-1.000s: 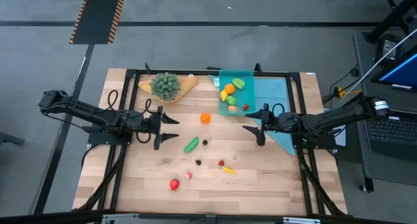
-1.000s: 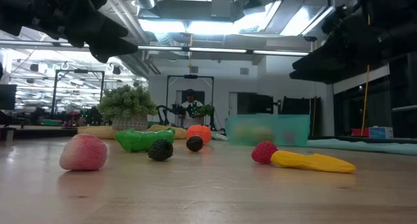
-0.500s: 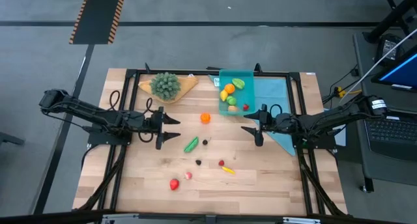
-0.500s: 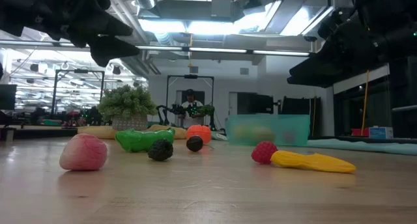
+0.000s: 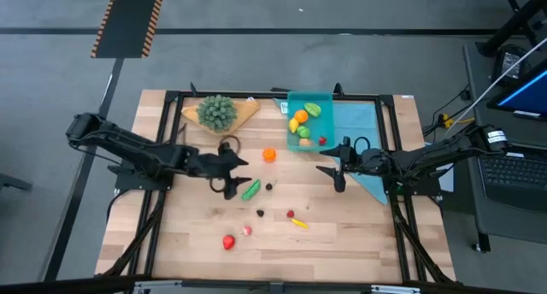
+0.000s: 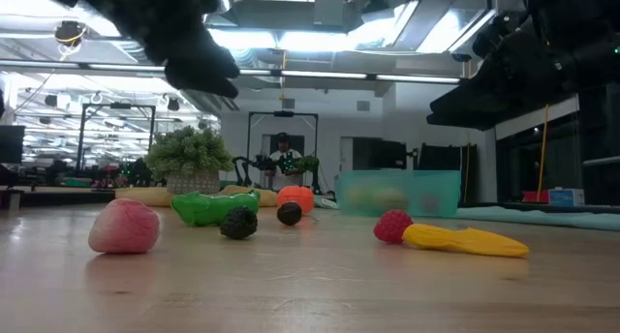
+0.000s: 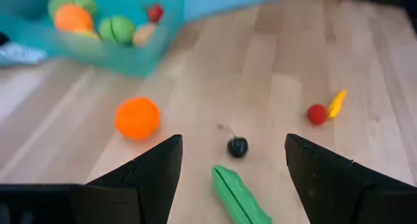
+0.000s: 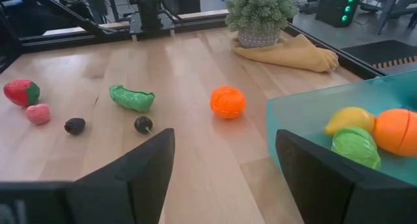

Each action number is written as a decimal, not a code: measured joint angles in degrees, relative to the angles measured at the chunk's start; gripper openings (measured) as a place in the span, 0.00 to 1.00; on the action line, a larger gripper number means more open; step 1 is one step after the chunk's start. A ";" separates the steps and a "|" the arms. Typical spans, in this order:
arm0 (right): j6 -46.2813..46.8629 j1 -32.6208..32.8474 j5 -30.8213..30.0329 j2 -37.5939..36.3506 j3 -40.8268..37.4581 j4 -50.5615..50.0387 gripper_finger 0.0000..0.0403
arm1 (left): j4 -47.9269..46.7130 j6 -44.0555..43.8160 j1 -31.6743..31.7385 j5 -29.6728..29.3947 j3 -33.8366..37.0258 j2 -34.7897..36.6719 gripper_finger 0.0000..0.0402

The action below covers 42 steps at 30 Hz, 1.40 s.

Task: Pick and placing Produce into tupperware
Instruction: Put the green pea into the blue bin

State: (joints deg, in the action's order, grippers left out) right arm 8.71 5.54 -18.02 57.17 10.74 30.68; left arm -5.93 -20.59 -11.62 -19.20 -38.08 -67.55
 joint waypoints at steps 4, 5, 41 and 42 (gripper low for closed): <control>-0.08 0.00 0.00 0.00 0.00 -0.06 0.67 | -12.06 -5.88 -1.44 -0.04 -8.88 -6.38 0.65; -0.11 0.00 0.00 0.00 0.00 -0.07 0.67 | -14.66 -7.91 -1.75 -0.04 -10.71 -7.92 0.65; -1.73 0.00 0.02 0.00 0.00 -2.29 0.67 | -30.93 -31.81 -2.78 6.92 -25.50 -35.59 0.65; -1.70 0.00 0.02 0.00 0.00 -2.29 0.67 | -30.89 -31.81 -2.78 6.92 -25.49 -36.07 0.65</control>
State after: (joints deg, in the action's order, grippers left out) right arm 7.01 5.54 -18.00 57.17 10.74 28.38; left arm -36.82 -52.40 -14.39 -12.28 -63.57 -103.63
